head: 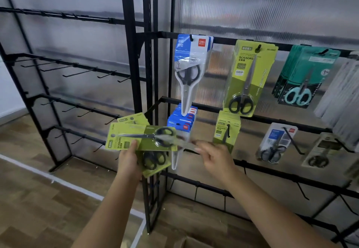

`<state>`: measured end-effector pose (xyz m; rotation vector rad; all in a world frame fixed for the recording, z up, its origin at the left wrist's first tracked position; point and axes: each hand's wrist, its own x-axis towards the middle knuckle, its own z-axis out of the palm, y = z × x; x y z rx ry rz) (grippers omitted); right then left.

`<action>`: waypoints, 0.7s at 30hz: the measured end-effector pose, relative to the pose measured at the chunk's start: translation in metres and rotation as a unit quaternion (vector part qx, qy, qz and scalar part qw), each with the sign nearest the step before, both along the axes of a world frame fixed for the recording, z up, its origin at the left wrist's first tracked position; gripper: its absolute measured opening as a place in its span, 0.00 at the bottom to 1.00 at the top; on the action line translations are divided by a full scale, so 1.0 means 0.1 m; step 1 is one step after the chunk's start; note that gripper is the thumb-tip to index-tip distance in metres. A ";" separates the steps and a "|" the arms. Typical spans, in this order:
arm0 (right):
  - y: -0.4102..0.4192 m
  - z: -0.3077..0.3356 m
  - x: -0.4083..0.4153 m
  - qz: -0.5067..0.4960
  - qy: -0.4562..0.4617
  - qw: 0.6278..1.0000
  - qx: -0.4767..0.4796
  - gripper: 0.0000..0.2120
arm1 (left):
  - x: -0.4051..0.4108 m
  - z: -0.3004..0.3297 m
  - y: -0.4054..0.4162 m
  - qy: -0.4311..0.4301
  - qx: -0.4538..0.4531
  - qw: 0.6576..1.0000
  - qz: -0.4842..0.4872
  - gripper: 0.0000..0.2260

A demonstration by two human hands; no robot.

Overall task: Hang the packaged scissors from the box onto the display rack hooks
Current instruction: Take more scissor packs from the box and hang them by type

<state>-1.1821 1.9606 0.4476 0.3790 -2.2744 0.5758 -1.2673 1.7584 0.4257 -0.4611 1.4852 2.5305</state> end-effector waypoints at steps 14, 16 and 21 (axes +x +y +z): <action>-0.19 -0.32 -0.08 0.009 -0.358 0.909 -0.213 0.09 | 0.40 -0.28 0.46 0.129 -0.146 0.963 -0.188 0.06; -0.11 -0.32 -0.04 -0.030 -0.339 0.917 -0.207 0.14 | 0.41 -0.32 0.48 0.120 -0.131 0.963 -0.205 0.06; 0.17 -0.31 0.03 -0.053 -0.335 0.889 -0.309 0.45 | 0.46 -0.28 0.59 0.152 -0.111 0.948 -0.255 0.08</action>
